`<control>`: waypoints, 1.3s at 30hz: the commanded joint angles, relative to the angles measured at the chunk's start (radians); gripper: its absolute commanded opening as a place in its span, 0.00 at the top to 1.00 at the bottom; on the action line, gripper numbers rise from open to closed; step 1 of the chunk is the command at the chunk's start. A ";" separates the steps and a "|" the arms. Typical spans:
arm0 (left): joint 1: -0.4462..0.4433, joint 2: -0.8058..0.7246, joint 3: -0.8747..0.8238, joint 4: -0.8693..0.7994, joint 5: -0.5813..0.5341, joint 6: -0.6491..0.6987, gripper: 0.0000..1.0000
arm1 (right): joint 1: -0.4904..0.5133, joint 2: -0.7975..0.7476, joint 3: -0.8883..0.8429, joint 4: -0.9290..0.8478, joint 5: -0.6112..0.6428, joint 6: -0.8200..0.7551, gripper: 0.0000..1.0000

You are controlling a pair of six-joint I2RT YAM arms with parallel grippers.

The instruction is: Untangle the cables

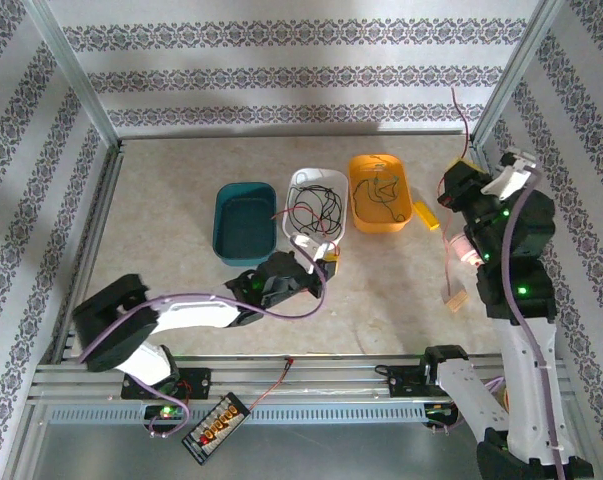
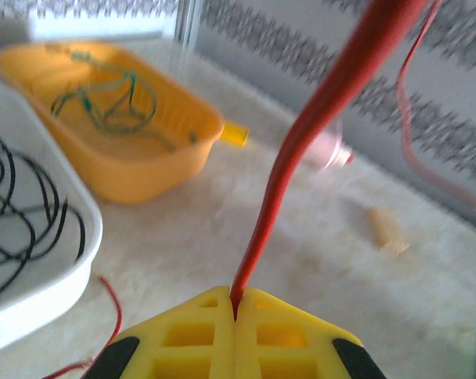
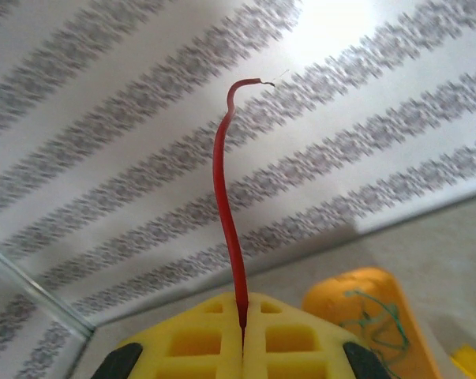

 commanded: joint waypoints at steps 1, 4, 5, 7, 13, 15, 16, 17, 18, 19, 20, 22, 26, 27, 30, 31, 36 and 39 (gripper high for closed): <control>0.009 -0.115 -0.021 -0.062 0.017 -0.040 1.00 | -0.004 -0.011 -0.047 0.022 0.046 0.008 1.00; 0.010 -0.221 0.012 -0.155 -0.042 -0.012 1.00 | -0.002 -0.012 -0.090 0.028 0.027 0.029 1.00; 0.010 -0.255 0.039 -0.207 -0.076 0.006 1.00 | -0.001 -0.015 -0.103 0.034 0.021 0.034 1.00; 0.013 -0.301 0.113 -0.314 -0.139 0.045 1.00 | 0.001 -0.017 -0.118 0.038 0.013 0.042 1.00; 0.051 -0.341 0.387 -0.564 -0.248 0.089 1.00 | 0.005 -0.021 -0.134 0.038 0.011 0.046 1.00; 0.056 -0.341 0.453 -0.605 -0.257 0.097 1.00 | 0.005 -0.026 -0.134 0.038 0.015 0.044 1.00; 0.059 -0.339 0.484 -0.622 -0.262 0.098 1.00 | 0.005 -0.028 -0.133 0.038 0.017 0.043 1.00; 0.062 -0.337 0.510 -0.638 -0.265 0.097 1.00 | 0.006 -0.030 -0.132 0.037 0.018 0.043 1.00; 0.065 -0.337 0.528 -0.643 -0.270 0.098 1.00 | 0.005 -0.032 -0.134 0.037 0.020 0.044 1.00; 0.068 -0.340 0.542 -0.644 -0.271 0.097 1.00 | 0.007 -0.033 -0.134 0.036 0.021 0.043 1.00; 0.074 -0.343 0.550 -0.640 -0.278 0.097 1.00 | 0.006 -0.034 -0.134 0.037 0.020 0.043 1.00; 0.086 -0.349 0.558 -0.624 -0.297 0.103 1.00 | 0.007 -0.034 -0.135 0.037 0.017 0.043 1.00; 0.130 -0.348 0.572 -0.585 -0.360 0.198 1.00 | 0.006 -0.028 -0.133 0.039 0.006 0.043 1.00; 0.152 -0.342 0.576 -0.587 -0.368 0.210 1.00 | 0.007 -0.026 -0.132 0.042 0.000 0.044 1.00; 0.256 -0.325 0.600 -0.613 -0.369 0.193 1.00 | 0.008 -0.021 -0.128 0.048 -0.015 0.044 1.00; 0.299 -0.321 0.609 -0.621 -0.348 0.171 1.00 | 0.008 -0.020 -0.124 0.046 -0.015 0.043 1.00; 0.450 -0.299 0.651 -0.621 -0.196 0.070 1.00 | 0.010 -0.021 -0.121 0.041 0.000 0.035 1.00; 0.475 -0.271 0.688 -0.632 -0.165 0.081 1.00 | 0.010 -0.019 -0.120 0.042 -0.003 0.035 1.00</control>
